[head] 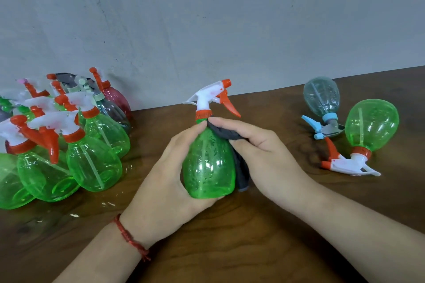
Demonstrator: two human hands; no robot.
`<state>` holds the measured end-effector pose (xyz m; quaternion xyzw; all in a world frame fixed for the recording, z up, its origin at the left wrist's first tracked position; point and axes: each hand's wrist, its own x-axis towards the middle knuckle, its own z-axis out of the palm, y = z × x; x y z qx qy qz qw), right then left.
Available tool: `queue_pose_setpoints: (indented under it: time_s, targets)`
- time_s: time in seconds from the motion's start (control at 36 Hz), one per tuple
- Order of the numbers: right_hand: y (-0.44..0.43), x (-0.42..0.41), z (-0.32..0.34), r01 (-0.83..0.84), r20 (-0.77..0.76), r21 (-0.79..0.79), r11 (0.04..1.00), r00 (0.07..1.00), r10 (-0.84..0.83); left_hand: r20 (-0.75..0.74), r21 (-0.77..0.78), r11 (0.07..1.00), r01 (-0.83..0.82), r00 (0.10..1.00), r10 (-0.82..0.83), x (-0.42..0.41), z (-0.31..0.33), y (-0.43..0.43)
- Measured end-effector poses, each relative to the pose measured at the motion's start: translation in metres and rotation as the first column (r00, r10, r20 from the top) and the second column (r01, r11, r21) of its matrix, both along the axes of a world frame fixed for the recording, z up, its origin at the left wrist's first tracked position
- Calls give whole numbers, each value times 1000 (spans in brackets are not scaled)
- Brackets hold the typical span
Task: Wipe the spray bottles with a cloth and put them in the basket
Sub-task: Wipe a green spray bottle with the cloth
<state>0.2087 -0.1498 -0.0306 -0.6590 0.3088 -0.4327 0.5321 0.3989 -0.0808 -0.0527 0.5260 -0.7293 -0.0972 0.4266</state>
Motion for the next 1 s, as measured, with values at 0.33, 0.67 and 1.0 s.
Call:
queue_pose_setpoints:
  time_s: [0.33,0.67,1.0]
  targets:
    - [11,6,-16,-83,-92,-262,962,994,60,-238,93,974,-208,945,225,-10,0,-2]
    - [7,8,-21,-124,-118,-321,939,989,90,-354,137,959,-249,892,282,-6,-2,-6]
    - [-7,-1,3,-200,369,208,957,923,112,-266,100,993,65,963,-36,-10,2,6]
